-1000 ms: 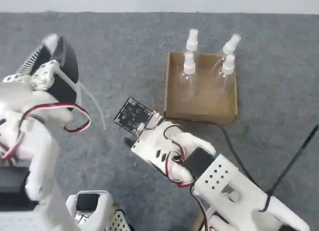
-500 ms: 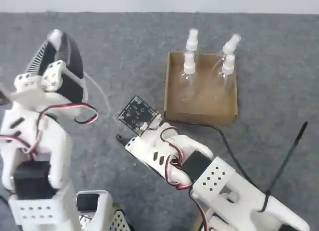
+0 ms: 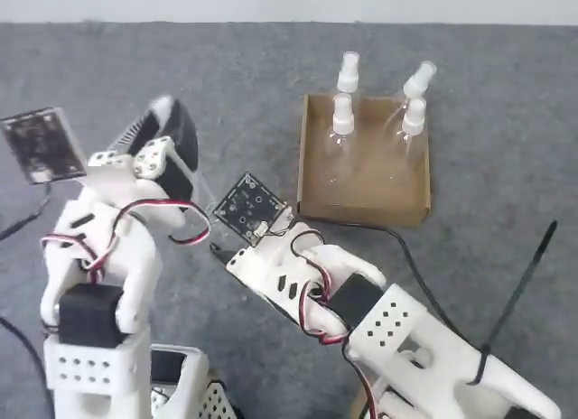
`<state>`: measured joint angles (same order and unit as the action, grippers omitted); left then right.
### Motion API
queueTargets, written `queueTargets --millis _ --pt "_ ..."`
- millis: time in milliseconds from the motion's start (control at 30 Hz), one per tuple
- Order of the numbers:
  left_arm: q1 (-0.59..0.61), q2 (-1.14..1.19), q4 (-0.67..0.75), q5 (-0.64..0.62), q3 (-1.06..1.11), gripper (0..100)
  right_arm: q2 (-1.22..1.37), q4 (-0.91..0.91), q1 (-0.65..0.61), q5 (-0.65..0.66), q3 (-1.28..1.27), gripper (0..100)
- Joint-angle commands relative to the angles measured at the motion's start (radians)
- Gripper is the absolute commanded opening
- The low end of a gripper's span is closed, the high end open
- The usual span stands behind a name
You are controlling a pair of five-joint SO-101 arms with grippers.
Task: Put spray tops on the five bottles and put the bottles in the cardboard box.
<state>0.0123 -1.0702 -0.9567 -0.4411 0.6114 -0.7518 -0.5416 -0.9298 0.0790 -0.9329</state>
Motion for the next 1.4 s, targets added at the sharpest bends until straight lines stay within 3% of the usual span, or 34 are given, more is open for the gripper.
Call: queueTargets --millis 0,267,433,767,833,967,1100,1367 --pt "0.002 -0.043 -0.051 0.068 0.022 1 -0.045 -0.041 -0.001 -0.006 0.008 0.6" --pt "-0.012 -0.141 -0.044 0.129 0.13 1 -0.062 0.116 0.05 -0.046 -0.031 0.6" --pt "-0.127 -0.14 -0.043 0.157 0.157 1 -0.162 0.305 0.051 -0.1 -0.176 0.6" --pt "-0.219 -0.141 -0.078 0.195 0.16 2 -0.326 0.328 0.125 -0.104 -0.287 0.6" --pt "-0.239 -0.141 -0.094 0.196 0.154 6 -0.328 0.325 0.12 -0.104 -0.295 0.6" --pt "-0.236 -0.146 -0.126 0.212 0.105 16 -0.328 0.325 0.122 -0.103 -0.301 0.6" --pt "-0.226 -0.14 -0.155 0.247 0.005 14 -0.328 0.32 0.122 -0.103 -0.301 0.6" --pt "-0.074 -0.037 -0.1 0.252 -0.054 14 -0.328 0.32 0.119 -0.101 -0.31 0.6"
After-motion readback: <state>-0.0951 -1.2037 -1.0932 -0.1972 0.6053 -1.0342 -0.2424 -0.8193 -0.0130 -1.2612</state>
